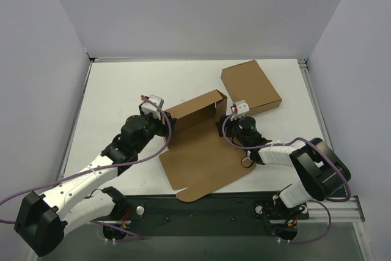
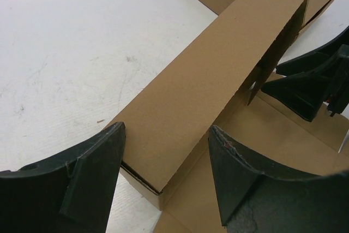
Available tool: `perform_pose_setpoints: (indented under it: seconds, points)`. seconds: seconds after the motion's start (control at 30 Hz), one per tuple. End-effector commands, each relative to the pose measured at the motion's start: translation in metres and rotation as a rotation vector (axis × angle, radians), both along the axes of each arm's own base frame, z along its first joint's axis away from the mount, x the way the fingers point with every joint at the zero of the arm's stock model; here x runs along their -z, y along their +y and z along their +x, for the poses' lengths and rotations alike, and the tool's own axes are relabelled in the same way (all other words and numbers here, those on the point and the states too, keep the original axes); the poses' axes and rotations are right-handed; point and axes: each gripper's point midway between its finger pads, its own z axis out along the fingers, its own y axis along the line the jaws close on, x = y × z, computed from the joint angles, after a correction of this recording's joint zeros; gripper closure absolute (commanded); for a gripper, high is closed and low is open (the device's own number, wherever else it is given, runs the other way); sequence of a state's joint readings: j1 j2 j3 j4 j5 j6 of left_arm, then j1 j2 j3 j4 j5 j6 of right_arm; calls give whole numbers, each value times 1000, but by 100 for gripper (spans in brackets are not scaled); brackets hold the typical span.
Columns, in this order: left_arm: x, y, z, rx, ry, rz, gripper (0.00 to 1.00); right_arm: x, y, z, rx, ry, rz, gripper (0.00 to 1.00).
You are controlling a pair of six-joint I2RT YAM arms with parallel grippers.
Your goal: Fold the paper box
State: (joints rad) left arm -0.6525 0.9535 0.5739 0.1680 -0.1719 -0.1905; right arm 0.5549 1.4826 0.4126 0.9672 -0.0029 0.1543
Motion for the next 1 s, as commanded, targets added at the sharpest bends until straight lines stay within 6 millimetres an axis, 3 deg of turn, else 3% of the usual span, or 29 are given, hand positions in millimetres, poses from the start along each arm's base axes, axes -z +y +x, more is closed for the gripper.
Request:
perform_pose_setpoints:
  seconds: [0.0,0.37,0.4,0.43,0.5,0.53,0.7,0.83,0.93,0.97]
  points:
    - [12,-10,-9,87,77,70,27,-30,19,9,-72,-62,53,46]
    - [-38,-28,-7,200,38,124,21,-25,25,10,-93,-37,56,46]
    - [-34,-32,-6,213,49,145,21,-24,26,10,-96,-34,56,46]
    - [-50,-35,-2,226,14,163,21,-25,27,11,-96,-35,61,46]
    - [-43,-49,-4,298,35,236,21,-22,27,11,-99,-28,64,46]
    - [-51,-50,0,312,13,297,21,-22,28,10,-101,-25,68,46]
    - [-30,-70,8,397,19,520,21,-19,28,12,-98,-19,77,46]
    - [-18,-87,6,457,-2,551,20,-18,28,11,-98,-12,83,46]
    - [-9,-94,9,451,-37,607,20,-18,27,11,-94,-8,91,46]
    - [1,-87,12,408,-38,656,20,-18,28,10,-93,-6,101,46]
